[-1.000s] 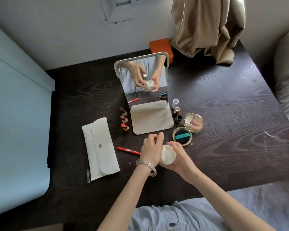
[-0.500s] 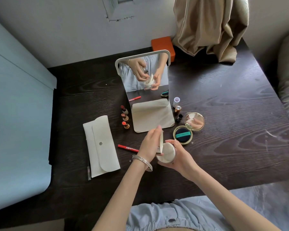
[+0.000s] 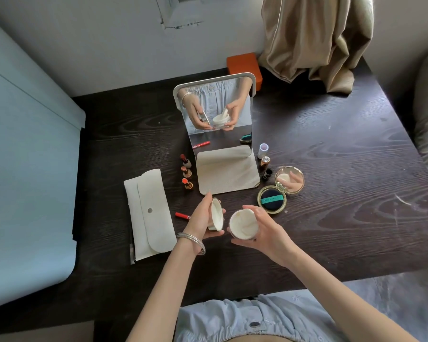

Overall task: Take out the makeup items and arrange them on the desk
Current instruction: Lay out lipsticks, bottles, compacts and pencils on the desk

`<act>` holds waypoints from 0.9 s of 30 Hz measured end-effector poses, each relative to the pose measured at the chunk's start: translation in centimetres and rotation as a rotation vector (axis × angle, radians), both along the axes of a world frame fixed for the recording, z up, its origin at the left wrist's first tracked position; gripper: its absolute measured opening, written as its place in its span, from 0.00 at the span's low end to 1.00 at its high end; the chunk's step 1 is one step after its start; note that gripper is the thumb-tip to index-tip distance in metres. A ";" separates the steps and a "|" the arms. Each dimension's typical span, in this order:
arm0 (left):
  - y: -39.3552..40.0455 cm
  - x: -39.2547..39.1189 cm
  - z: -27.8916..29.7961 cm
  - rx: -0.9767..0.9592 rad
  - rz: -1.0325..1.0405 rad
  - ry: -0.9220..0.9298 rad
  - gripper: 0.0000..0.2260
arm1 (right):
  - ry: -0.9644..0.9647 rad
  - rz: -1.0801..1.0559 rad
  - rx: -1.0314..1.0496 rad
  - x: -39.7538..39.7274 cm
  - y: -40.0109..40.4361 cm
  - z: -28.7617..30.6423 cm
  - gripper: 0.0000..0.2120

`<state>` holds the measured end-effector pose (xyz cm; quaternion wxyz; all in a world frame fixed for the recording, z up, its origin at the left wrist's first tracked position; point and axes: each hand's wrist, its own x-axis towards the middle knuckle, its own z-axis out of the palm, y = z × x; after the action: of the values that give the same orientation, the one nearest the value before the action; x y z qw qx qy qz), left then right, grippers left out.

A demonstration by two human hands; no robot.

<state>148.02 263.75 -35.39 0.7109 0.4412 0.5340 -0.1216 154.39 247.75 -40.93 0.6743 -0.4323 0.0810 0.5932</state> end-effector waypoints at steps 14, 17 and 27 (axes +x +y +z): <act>0.0 -0.3 -0.1 -0.021 -0.003 -0.023 0.18 | 0.045 -0.049 -0.126 -0.2 0.8 1.5 0.16; 0.1 -0.5 -0.1 -0.016 0.000 -0.030 0.18 | 0.111 -0.072 -0.166 0.1 0.8 0.6 0.16; 0.0 -0.2 0.1 -0.020 -0.004 -0.043 0.18 | 0.009 -0.034 -0.042 -0.1 0.7 0.8 0.25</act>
<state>147.80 263.71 -35.31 0.7266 0.4374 0.5164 -0.1187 154.33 248.45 -40.11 0.6747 -0.4420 0.1038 0.5819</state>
